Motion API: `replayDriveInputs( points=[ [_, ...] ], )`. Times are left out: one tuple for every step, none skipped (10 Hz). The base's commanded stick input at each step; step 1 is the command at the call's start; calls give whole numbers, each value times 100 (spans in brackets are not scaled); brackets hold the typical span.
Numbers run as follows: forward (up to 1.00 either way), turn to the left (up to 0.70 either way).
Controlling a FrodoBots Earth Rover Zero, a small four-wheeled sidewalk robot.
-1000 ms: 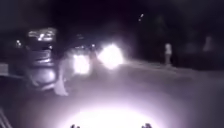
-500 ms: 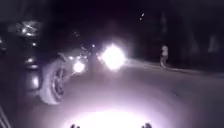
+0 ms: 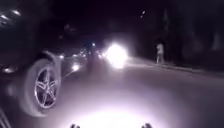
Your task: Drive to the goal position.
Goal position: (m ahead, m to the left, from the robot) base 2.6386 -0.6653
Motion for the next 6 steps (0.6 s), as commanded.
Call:
replayDriveInputs(
  points=[
    [70, 0],
    [70, 0],
    [70, 0],
    [70, 0],
    [70, 0],
    [70, 0]
  ],
)
